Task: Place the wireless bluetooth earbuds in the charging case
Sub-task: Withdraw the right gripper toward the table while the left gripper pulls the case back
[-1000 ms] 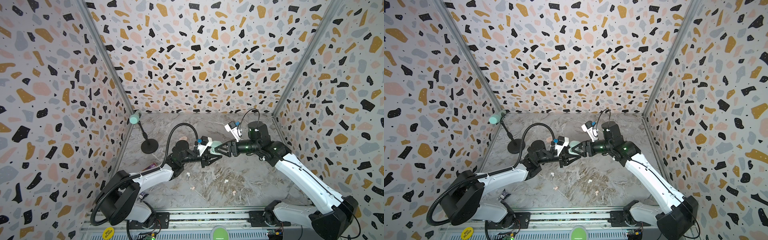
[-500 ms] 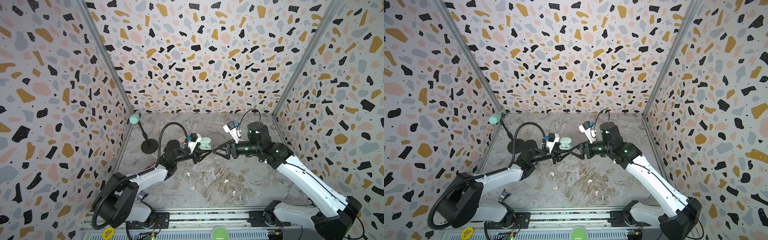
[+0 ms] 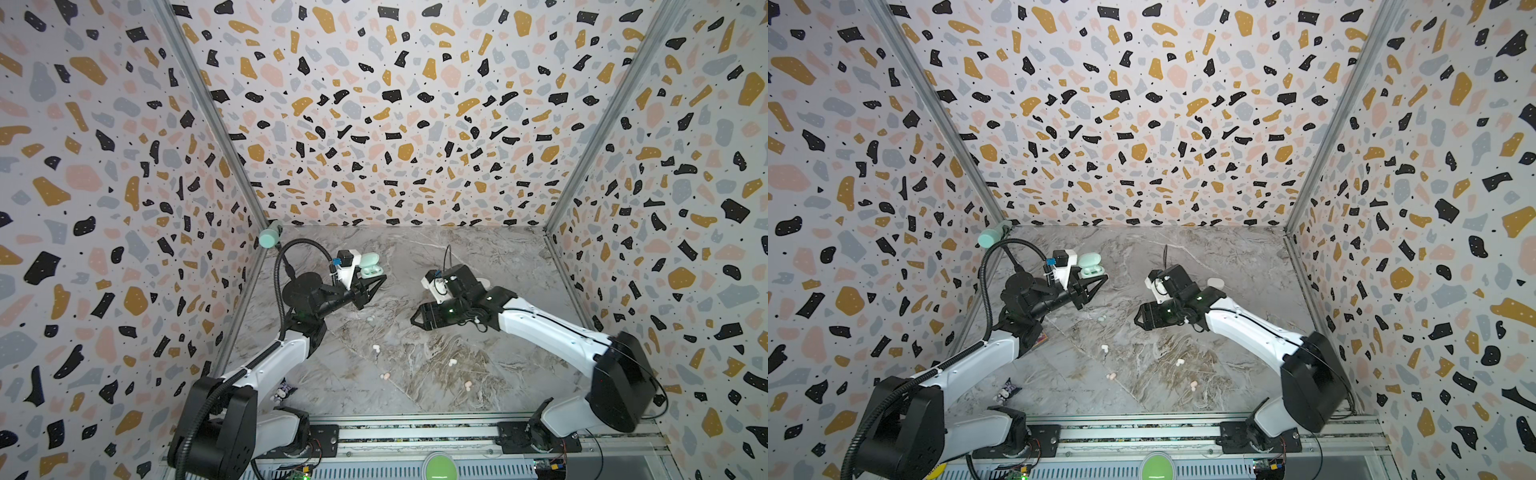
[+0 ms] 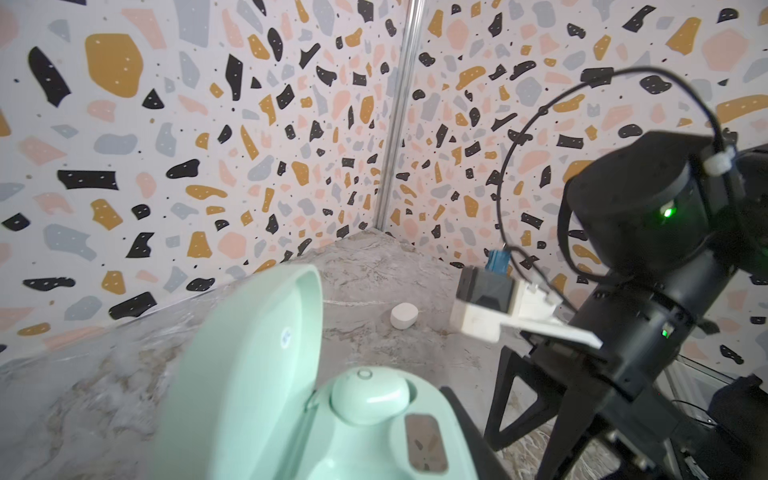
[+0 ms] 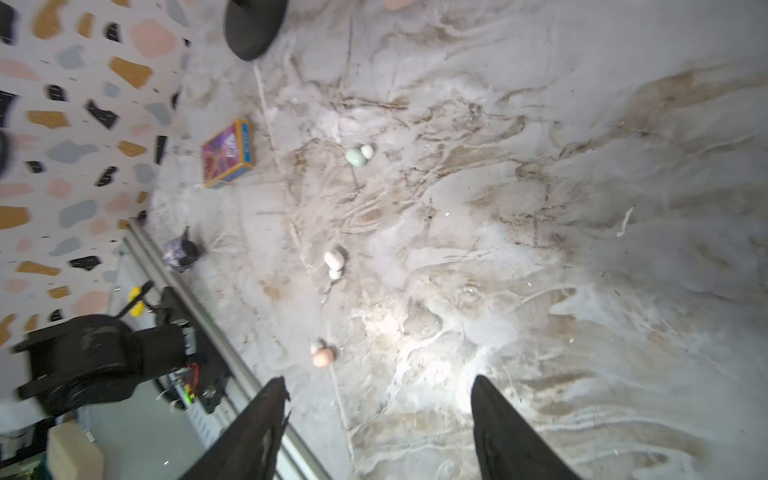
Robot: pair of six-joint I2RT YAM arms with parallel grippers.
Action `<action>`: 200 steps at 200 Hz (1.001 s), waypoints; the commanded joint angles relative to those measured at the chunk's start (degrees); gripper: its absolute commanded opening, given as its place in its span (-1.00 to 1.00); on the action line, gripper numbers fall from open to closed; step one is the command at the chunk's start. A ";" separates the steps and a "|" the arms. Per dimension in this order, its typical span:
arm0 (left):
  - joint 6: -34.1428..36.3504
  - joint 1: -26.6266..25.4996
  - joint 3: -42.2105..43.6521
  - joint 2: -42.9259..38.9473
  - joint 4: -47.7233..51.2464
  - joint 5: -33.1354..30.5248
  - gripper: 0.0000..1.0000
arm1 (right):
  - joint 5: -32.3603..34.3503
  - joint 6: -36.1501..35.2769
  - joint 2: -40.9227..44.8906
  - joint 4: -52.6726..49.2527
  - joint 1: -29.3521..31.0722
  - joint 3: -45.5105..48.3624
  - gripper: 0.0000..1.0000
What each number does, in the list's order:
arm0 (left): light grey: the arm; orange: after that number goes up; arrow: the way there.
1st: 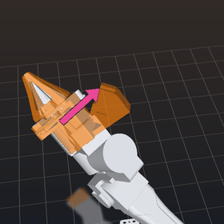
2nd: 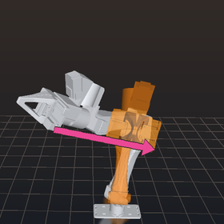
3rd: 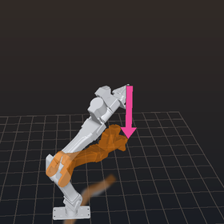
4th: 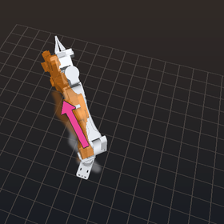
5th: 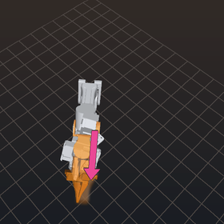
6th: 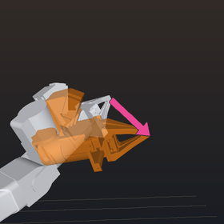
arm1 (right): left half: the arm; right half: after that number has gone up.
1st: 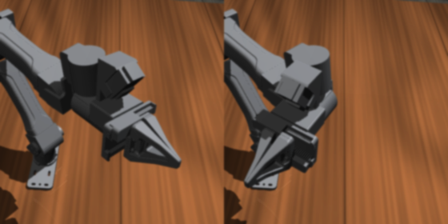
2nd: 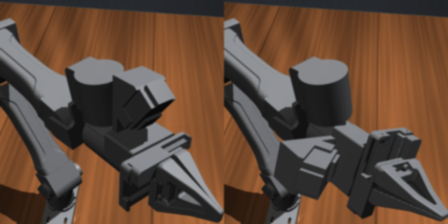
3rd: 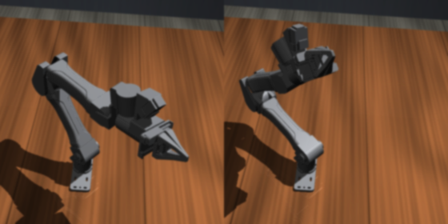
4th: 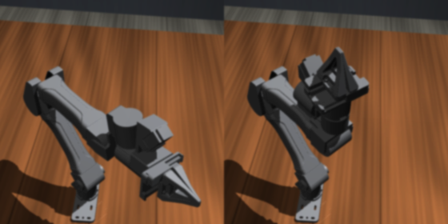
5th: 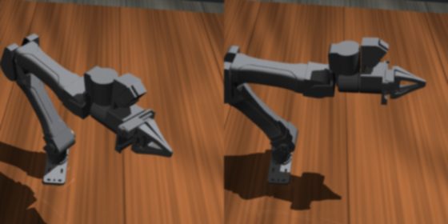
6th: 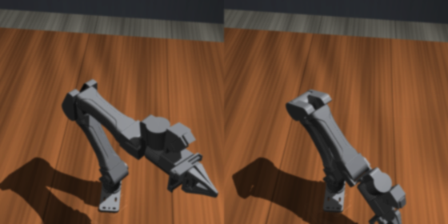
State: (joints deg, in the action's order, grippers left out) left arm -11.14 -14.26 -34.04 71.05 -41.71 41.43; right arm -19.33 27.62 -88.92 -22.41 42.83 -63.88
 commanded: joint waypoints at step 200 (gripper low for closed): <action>1.90 9.30 5.47 -14.15 12.78 -5.03 -1.00 | 15.78 -5.09 -47.43 -8.27 6.27 -50.16 0.07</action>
State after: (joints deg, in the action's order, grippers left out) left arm -9.65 -5.37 -29.28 58.98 -28.42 36.91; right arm -4.91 23.97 -135.41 -25.39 47.88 -109.40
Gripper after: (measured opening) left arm 0.427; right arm 0.535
